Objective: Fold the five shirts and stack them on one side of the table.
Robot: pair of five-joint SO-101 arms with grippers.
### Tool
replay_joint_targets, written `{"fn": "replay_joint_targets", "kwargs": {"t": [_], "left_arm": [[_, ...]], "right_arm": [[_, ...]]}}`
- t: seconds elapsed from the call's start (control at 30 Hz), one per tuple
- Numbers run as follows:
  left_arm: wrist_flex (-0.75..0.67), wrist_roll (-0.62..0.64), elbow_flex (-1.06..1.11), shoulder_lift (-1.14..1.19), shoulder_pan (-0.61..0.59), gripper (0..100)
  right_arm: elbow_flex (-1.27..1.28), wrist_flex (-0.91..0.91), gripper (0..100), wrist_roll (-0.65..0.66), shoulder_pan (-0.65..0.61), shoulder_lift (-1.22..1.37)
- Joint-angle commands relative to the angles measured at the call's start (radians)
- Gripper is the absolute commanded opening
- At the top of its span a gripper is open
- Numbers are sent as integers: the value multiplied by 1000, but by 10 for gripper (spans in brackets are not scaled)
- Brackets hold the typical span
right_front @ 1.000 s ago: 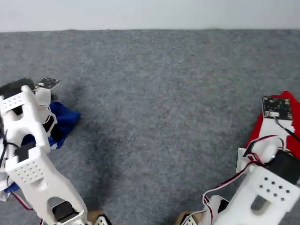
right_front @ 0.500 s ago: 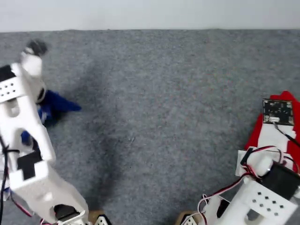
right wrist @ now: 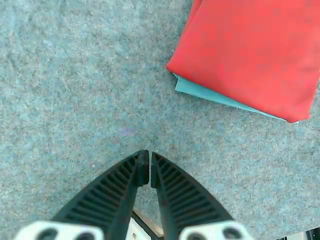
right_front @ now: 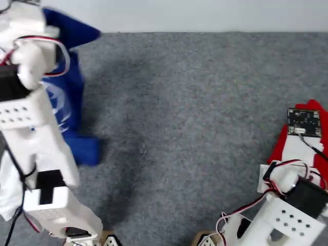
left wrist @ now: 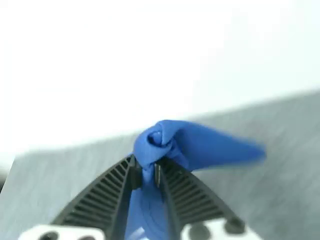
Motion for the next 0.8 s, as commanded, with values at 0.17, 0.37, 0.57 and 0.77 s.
{"fn": "replay_joint_targets", "kwargs": {"t": [0.17, 0.37, 0.57, 0.77], "left_arm": [[-25, 31, -183, -69, 388, 13], [83, 34, -105, -69, 560, 13], [175, 29, 203, -78, 571, 13], [169, 18, 533, -80, 559, 14]], "right_arm": [[14, 38, 10, -6, -4, -4], [15, 38, 10, -5, -5, -2], [18, 38, 10, -5, -7, -1], [20, 30, 11, -5, -10, -1]]}}
